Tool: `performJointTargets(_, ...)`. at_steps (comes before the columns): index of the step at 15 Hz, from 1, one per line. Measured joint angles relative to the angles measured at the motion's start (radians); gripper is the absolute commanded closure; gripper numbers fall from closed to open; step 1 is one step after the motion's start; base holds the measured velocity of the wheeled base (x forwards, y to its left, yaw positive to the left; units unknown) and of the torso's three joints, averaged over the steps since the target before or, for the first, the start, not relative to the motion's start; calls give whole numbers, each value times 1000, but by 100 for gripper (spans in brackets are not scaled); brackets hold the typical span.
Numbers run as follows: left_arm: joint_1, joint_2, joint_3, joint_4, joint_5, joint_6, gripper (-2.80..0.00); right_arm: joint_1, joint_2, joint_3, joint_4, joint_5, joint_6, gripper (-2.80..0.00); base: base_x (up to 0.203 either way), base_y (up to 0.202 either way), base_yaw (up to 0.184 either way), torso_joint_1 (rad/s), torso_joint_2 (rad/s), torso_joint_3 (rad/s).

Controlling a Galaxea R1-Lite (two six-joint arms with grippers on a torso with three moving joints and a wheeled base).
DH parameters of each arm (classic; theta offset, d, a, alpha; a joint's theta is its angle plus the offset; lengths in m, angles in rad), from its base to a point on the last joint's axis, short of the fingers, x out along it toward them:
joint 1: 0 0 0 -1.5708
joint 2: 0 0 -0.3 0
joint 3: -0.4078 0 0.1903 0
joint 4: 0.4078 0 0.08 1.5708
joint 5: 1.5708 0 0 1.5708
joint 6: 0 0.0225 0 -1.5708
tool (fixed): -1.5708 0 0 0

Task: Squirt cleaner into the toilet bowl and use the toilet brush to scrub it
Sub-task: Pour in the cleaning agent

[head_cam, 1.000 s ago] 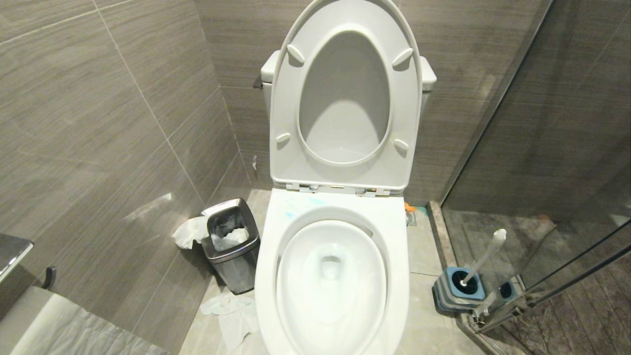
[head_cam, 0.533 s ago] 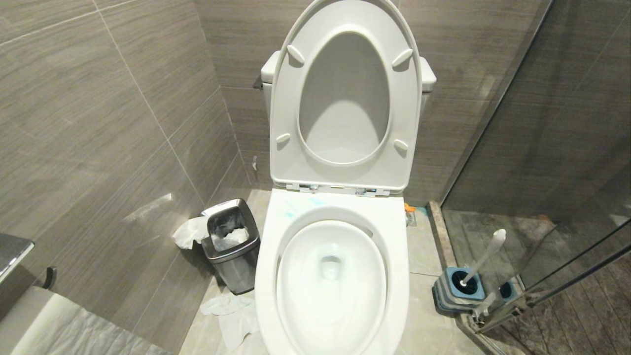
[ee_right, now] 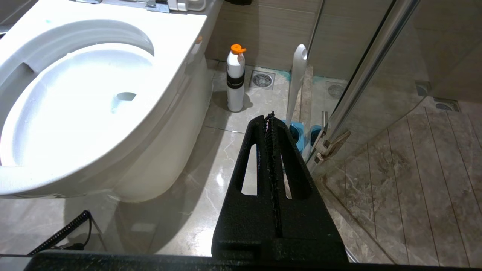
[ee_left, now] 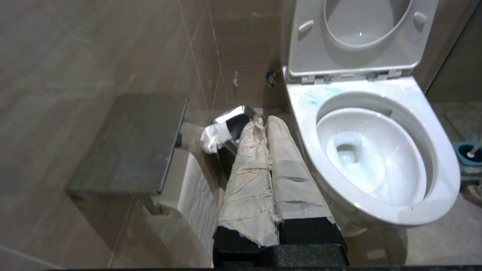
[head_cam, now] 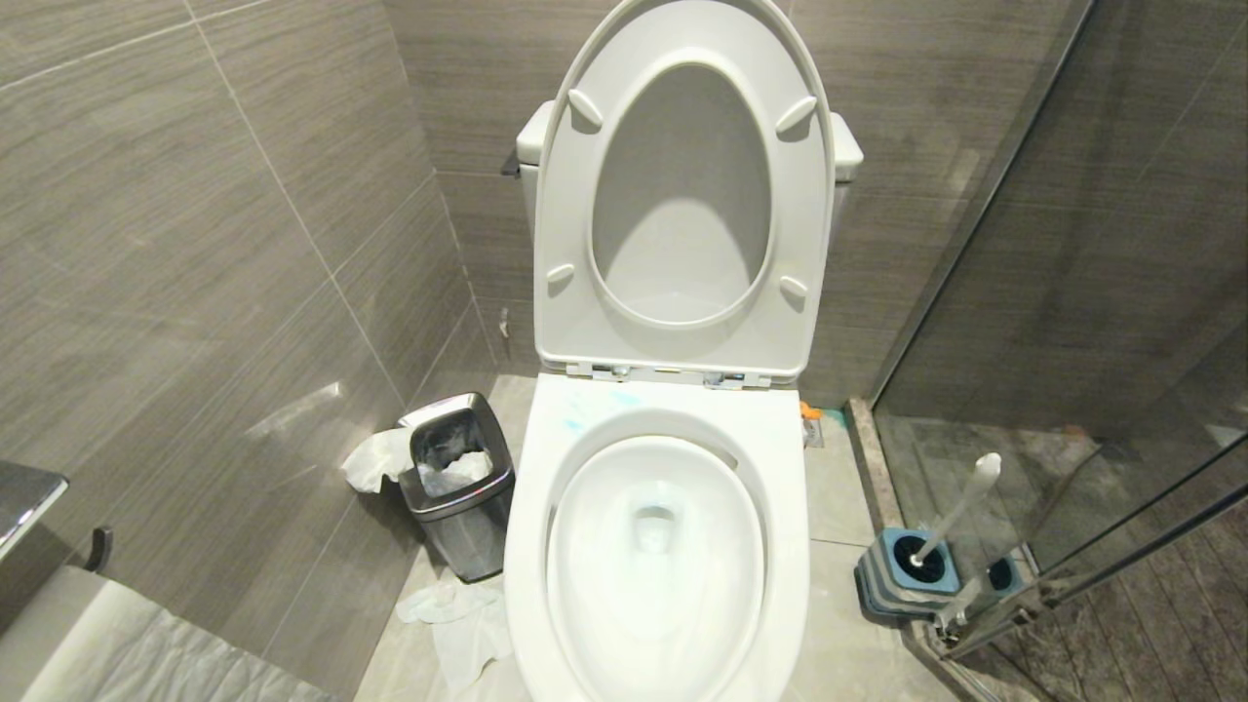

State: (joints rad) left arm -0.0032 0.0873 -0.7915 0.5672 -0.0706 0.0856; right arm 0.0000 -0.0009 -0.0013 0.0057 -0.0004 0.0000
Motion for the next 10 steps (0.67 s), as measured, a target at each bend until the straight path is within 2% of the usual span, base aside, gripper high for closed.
performJointTargets(5,-2,-78,207,-50,8,10,0,0,0,0,0,0,0,0,0,0,0,0,0,0)
performJointTargets(8,-1,-85,411,-227,38,10,0,0,0,1,0,0,0,0,0,0,0,0,0,0)
performJointTargets(10,-1,-87,593,-411,66,10,0,0,0,0,0,0,0,0,0,0,0,0,0,0)
